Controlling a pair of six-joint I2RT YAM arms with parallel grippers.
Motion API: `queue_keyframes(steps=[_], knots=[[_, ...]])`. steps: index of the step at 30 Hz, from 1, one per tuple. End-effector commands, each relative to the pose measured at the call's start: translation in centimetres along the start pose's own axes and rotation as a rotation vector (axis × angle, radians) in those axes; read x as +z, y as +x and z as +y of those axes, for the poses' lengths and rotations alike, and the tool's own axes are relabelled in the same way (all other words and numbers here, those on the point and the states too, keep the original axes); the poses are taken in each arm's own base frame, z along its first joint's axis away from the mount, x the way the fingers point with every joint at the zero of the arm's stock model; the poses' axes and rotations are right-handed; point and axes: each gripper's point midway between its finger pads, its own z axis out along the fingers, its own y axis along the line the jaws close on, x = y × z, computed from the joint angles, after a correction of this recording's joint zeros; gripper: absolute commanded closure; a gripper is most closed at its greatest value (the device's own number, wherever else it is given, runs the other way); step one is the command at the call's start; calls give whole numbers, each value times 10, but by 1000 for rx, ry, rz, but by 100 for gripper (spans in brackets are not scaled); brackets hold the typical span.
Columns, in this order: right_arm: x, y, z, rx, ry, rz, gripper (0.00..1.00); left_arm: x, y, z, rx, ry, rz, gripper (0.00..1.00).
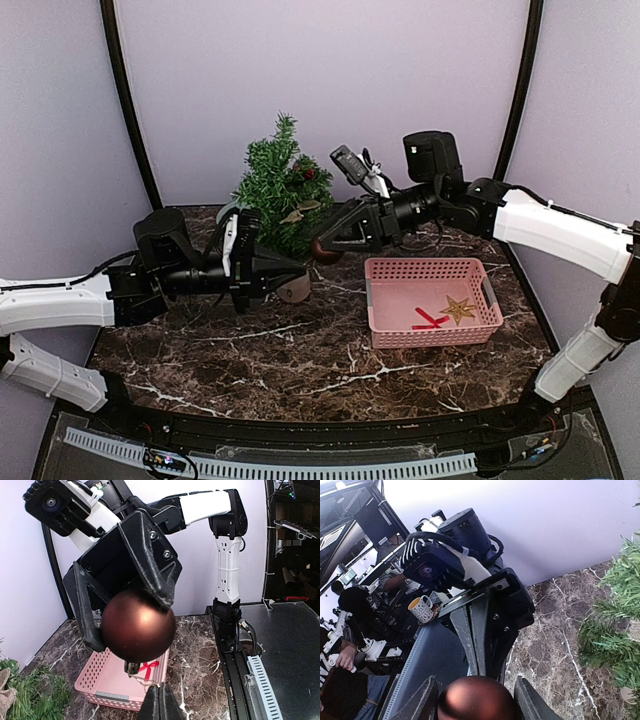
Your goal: Decorate the small christmas tree
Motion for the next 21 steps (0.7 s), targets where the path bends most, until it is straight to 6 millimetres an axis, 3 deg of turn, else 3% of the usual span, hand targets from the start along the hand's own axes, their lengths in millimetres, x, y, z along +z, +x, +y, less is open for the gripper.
queue_keyframes(steps=[1, 6, 21], knots=[[-8, -7, 2, -32, 25, -23, 70, -7, -11, -1, 26, -18, -30, 100], [-9, -14, -6, -40, 52, -48, 70, -9, -12, 6, 28, -61, -28, 100], [-6, -37, -36, -63, 168, -135, 71, -17, -7, 61, 26, -372, 41, 100]])
